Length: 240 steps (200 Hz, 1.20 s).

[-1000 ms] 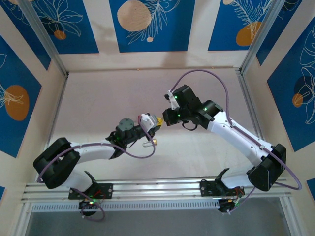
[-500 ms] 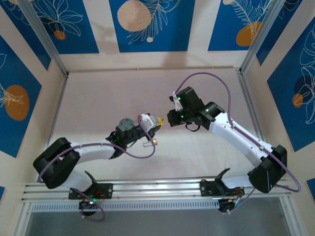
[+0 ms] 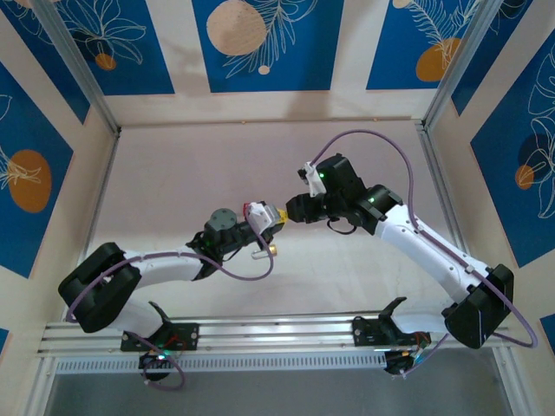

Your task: Unlock with the key

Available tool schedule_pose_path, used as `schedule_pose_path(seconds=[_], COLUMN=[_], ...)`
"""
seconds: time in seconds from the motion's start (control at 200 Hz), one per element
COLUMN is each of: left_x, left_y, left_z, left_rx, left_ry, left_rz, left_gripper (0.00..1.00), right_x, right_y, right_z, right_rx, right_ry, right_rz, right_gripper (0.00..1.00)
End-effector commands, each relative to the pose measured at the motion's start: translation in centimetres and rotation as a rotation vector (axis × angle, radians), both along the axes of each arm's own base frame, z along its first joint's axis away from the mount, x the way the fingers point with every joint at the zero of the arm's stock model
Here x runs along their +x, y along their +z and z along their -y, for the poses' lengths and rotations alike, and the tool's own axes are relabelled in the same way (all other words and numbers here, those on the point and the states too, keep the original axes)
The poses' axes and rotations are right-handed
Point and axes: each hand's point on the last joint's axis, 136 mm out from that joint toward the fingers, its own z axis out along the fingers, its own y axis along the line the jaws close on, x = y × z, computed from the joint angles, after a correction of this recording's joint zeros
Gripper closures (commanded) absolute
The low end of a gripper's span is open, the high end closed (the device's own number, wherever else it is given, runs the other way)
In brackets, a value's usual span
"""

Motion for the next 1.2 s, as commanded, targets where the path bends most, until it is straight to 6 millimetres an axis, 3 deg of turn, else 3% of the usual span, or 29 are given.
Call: schedule_pose_path(seconds=[0.0, 0.375, 0.72, 1.196], left_x=[0.1, -0.2, -0.3, -0.4], left_y=[0.8, 0.6, 0.5, 0.5], left_z=[0.2, 0.4, 0.5, 0.5], left_rx=[-0.012, 0.006, 0.010, 0.017], left_ry=[-0.020, -0.041, -0.052, -0.058], left_rz=[0.018, 0.016, 0.011, 0.014], left_gripper=[1.00, 1.00, 1.00, 1.00], right_x=[-0.3, 1.1, 1.2, 1.1], right_y=[-0.7, -2.3, -2.5, -2.3], right_z=[-1.0, -0.6, 0.2, -0.1], right_rx=[-0.008, -0.101, -0.093, -0.058], right_ry=[0.043, 0.008, -0.015, -0.001], right_rz=[-0.020, -0.018, -0.030, -0.043], right_gripper=[0.61, 0.60, 0.63, 0.68])
